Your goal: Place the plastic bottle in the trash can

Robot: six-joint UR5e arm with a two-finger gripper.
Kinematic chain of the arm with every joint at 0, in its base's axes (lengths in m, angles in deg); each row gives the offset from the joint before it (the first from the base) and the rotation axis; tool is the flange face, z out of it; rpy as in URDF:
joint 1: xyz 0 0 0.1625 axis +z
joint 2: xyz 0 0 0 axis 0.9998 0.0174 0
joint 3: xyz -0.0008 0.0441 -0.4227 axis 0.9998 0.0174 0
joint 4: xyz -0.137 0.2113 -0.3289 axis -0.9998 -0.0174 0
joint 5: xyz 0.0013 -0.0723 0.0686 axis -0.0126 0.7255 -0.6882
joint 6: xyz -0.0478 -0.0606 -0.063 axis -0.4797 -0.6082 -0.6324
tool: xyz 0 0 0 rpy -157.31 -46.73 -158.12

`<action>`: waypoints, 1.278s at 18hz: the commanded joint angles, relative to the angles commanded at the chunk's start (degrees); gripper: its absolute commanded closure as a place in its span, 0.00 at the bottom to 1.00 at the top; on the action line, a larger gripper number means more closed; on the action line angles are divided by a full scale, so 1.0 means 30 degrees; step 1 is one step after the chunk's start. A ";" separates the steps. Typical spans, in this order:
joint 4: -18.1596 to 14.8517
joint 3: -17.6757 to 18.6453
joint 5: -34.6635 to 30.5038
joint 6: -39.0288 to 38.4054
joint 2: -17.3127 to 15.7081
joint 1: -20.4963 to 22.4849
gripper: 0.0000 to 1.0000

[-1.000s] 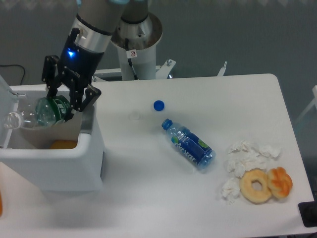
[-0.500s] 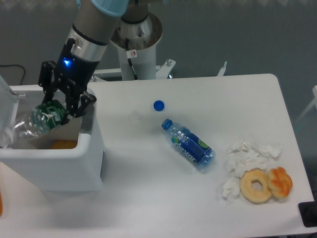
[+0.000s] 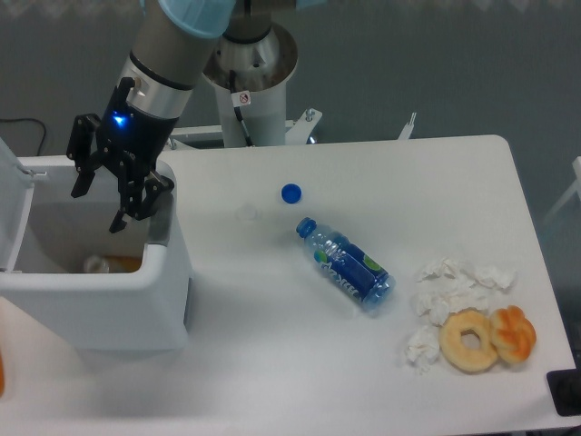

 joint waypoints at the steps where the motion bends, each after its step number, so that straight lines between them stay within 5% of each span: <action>1: 0.0029 0.0000 0.0000 0.0146 -0.0029 0.0029 0.09; 4: 0.0000 -0.0613 -0.0029 0.0118 -0.0117 0.0204 0.00; 14: 0.0029 -0.0878 -0.0498 0.0235 -0.0468 0.3920 0.00; 17: 0.0117 -0.1813 -0.0731 0.0439 -0.0177 0.4366 0.00; 23: 0.0117 -0.2402 -0.4329 0.3073 0.0264 0.4395 0.00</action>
